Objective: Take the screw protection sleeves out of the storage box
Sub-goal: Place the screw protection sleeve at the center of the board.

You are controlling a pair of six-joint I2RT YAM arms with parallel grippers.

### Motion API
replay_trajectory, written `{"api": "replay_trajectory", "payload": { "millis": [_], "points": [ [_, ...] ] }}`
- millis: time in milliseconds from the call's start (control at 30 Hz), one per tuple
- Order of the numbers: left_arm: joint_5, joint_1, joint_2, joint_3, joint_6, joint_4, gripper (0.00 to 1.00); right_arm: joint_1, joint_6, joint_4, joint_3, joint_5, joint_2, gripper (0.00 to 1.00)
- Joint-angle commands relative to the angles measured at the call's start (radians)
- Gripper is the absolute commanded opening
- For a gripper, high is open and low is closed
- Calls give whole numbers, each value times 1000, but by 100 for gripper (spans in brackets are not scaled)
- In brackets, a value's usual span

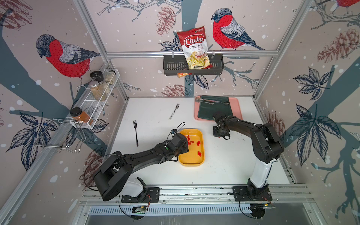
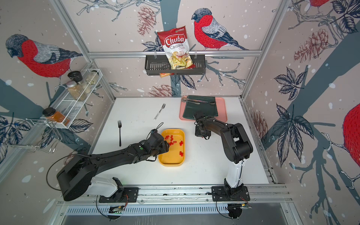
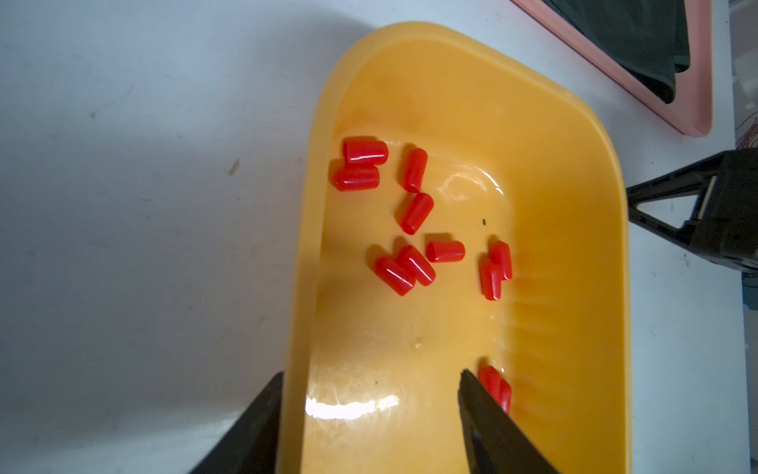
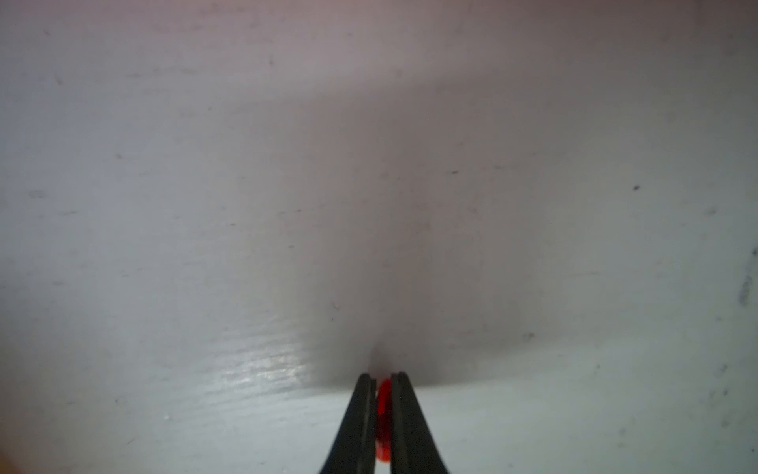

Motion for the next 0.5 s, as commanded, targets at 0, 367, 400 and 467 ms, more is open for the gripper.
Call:
{"api": "replay_trajectory", "payload": {
  "millis": [0, 367, 400, 467],
  "points": [
    [5, -9, -10, 2, -27, 21, 66, -2, -9, -6, 23, -7, 16, 16],
    [-133, 0, -55, 91, 41, -177, 72, -40, -9, -7, 16, -52, -4, 44],
    [-134, -2, -58, 107, 46, -189, 73, -43, -9, -7, 13, -55, -13, 47],
    [-125, -3, -64, 139, 54, -204, 74, -44, -7, -11, 8, -51, -37, 52]
  ]
}}
